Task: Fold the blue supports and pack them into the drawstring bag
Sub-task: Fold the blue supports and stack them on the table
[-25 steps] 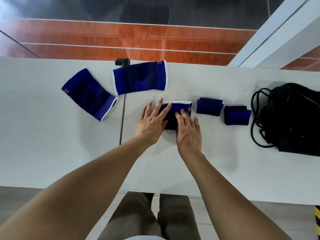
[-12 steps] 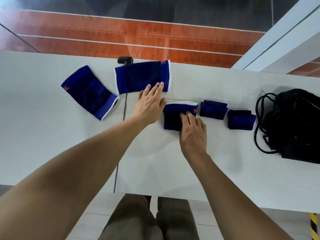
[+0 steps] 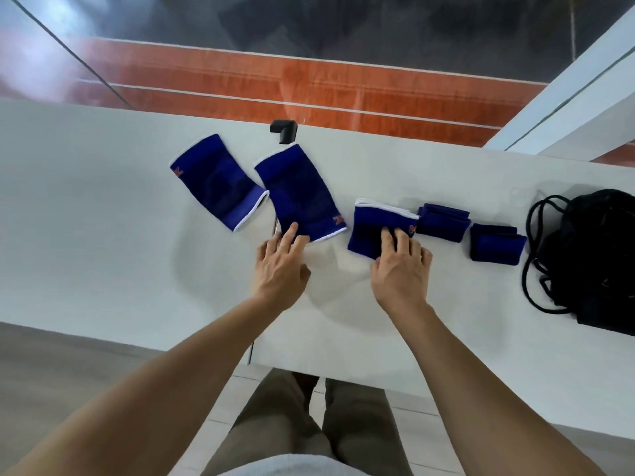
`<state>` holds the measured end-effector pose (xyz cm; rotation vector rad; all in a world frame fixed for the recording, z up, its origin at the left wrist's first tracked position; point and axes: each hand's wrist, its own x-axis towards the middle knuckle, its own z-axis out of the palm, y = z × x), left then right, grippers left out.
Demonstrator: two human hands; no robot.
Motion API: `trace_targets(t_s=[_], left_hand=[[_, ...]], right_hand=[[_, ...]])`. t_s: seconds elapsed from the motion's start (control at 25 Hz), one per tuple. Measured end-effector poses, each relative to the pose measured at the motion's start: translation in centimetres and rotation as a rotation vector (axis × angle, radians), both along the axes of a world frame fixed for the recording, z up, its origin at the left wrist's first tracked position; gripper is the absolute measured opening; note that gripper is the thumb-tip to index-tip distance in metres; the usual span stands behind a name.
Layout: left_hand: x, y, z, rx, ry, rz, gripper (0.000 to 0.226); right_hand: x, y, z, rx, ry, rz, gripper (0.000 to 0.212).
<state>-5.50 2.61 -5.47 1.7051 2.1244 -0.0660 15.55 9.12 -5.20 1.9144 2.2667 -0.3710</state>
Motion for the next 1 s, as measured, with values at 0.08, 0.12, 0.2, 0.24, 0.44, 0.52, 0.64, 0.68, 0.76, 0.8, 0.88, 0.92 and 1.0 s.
trace_targets(t_s=[0.08,0.12,0.2,0.24,0.44,0.52,0.64,0.68,0.76,0.8,0.88,0.92,1.0], left_hand=[[0.2,-2.3,0.6,-0.029,0.020,0.017,0.055],[0.2,-3.3,0.9,-0.043,0.027,0.028,0.055],[0.2,-4.9,1.3,-0.064,0.029,0.051,0.058],[0.1,-5.6,1.5,-0.079,0.030,0.055,0.060],[-2.1,-6.2,2.4,-0.097,0.013,-0.041,0.062],[-3.8,-5.0,3.0,-0.017,-0.004,-0.042,0.064],[-7.4,-2.9,3.2,0.027,-0.010,0.058,0.075],[-8.6,-2.5,3.1,-0.013,-0.014,0.086,0.078],[-11.1,-2.1,2.6,-0.126,0.012,0.049,0.079],[-12.2,-2.0,2.4,-0.163,0.034,-0.007,0.078],[-14.2,-1.9,2.1,-0.161,0.061,-0.107,0.072],[-14.8,-1.8,2.1,-0.147,0.075,-0.135,0.069],[-15.6,-1.7,2.4,-0.170,0.107,-0.168,0.064]], right_hand=[[0.0,-0.3,0.2,-0.024,-0.004,0.006,0.065],[0.1,-0.5,0.2,-0.035,-0.005,0.012,0.066],[0.1,-0.4,0.4,-0.058,-0.006,0.015,0.067],[0.1,-0.3,0.5,-0.068,-0.009,0.020,0.067],[-0.1,-0.8,1.0,0.028,0.069,0.039,0.062],[-1.1,-2.2,1.6,0.050,0.168,0.096,0.058],[-4.0,-5.6,1.9,-0.042,0.260,0.208,0.056],[-5.0,-6.9,1.8,-0.076,0.274,0.234,0.057],[-7.0,-9.1,1.4,-0.112,0.285,0.254,0.059],[-7.9,-10.0,1.1,-0.116,0.284,0.242,0.059],[-9.4,-11.6,0.4,-0.112,0.262,0.199,0.059],[-10.0,-12.2,0.2,-0.096,0.244,0.177,0.059],[-11.0,-12.7,0.2,-0.074,0.217,0.133,0.059]])
